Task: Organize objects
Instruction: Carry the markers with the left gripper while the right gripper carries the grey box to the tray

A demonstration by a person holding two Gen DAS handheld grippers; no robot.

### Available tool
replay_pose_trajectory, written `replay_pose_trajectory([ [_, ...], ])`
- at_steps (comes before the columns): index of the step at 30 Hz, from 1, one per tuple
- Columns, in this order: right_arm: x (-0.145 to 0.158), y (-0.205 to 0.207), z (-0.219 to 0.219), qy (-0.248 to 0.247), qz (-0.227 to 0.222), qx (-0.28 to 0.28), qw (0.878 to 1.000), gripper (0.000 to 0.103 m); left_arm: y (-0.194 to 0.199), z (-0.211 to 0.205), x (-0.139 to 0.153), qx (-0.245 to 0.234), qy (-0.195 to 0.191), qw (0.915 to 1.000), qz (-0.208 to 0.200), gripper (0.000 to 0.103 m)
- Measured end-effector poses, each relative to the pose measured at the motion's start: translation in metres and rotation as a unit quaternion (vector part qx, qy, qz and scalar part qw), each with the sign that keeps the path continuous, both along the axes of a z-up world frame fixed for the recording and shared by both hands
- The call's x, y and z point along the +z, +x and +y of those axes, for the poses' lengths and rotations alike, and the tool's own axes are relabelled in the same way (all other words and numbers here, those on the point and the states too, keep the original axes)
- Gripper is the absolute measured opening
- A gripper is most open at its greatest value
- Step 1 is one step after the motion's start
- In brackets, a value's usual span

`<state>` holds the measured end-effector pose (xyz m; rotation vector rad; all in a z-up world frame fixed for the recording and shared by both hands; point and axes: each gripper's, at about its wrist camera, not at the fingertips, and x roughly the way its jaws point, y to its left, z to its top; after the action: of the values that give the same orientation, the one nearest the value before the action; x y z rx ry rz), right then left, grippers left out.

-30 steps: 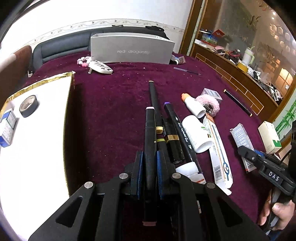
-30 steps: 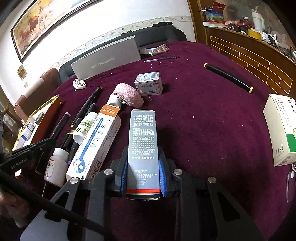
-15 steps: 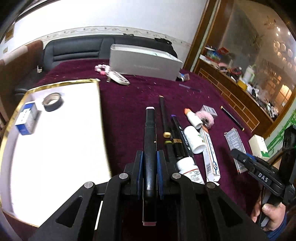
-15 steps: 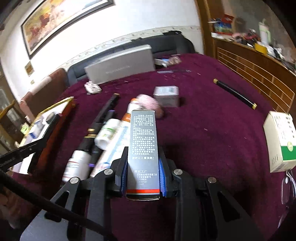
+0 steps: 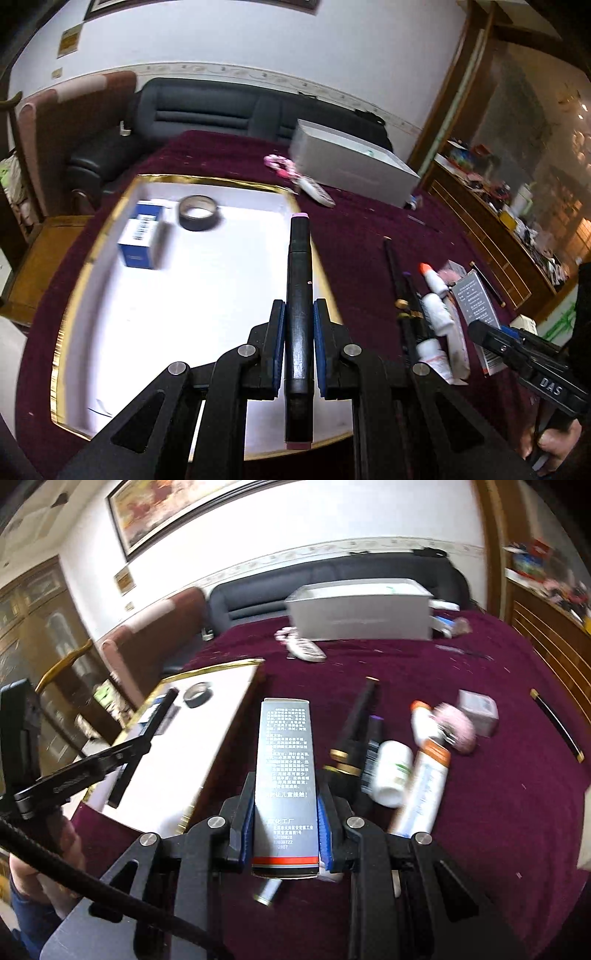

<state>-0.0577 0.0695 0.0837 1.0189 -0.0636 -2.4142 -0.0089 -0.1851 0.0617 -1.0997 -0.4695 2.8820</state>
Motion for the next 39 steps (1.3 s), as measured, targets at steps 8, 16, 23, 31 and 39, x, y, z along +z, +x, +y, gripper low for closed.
replay_pose_trajectory([
  [8,0.007,-0.015,-0.069,0.002,-0.011,0.057,0.998,0.025,-0.007,-0.047,-0.008,0.044,-0.003,0.9989,-0.016,0.012],
  [16,0.001,-0.045,-0.124,0.009,-0.043,0.082,0.996,0.025,-0.035,-0.079,-0.025,0.059,0.008,0.9969,-0.052,0.012],
  [23,-0.010,-0.079,-0.167,0.033,-0.065,0.088,0.993,0.025,-0.052,-0.097,-0.044,0.066,0.018,0.9941,-0.084,0.011],
  [31,-0.043,-0.124,-0.204,0.064,-0.108,0.081,0.989,0.025,-0.067,-0.101,-0.052,0.087,0.003,0.9898,-0.113,0.012],
  [39,-0.055,-0.159,-0.218,0.087,-0.131,0.054,0.986,0.025,-0.075,-0.113,-0.061,0.095,0.039,0.9854,-0.136,0.012],
])
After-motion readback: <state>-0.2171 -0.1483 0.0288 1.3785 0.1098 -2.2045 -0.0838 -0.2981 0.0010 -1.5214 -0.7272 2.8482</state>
